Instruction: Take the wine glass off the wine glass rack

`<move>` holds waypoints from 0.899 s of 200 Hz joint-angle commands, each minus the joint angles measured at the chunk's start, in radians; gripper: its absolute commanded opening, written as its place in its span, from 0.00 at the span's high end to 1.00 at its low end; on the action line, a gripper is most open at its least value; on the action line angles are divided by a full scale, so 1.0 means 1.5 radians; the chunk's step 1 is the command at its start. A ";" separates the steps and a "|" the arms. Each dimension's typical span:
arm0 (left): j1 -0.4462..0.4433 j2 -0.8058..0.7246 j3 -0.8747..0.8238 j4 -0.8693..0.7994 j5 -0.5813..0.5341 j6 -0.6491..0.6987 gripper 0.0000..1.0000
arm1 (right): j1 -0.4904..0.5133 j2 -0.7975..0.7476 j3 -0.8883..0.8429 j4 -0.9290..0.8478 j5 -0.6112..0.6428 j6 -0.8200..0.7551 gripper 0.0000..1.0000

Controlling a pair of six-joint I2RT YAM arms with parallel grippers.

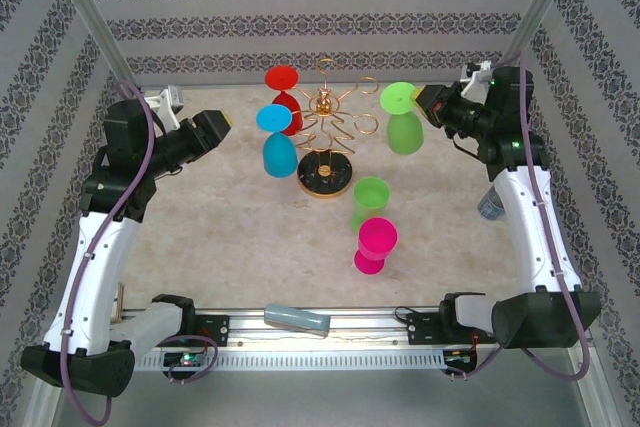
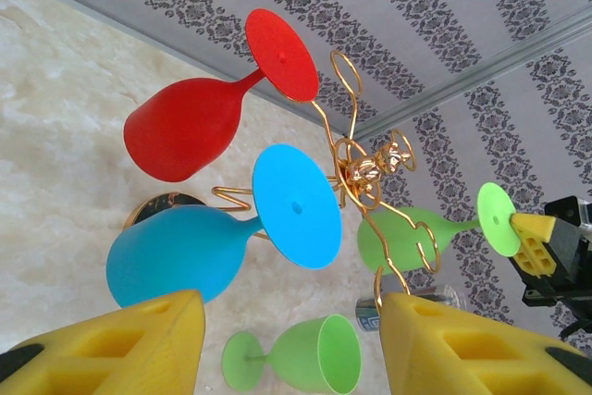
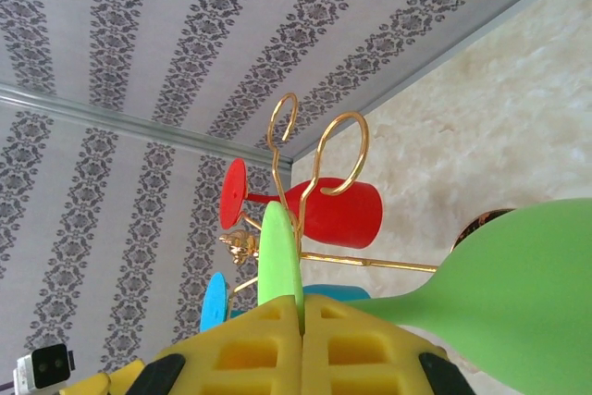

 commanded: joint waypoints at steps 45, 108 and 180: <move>0.010 -0.027 0.008 -0.043 -0.010 0.022 0.46 | -0.009 -0.052 0.051 -0.089 -0.013 -0.074 1.00; 0.010 -0.061 0.001 -0.116 -0.027 0.040 0.46 | 0.009 -0.118 0.121 -0.222 -0.015 -0.141 1.00; 0.010 -0.121 -0.017 -0.236 -0.041 0.059 0.46 | 0.294 -0.201 0.119 -0.304 0.147 -0.206 1.00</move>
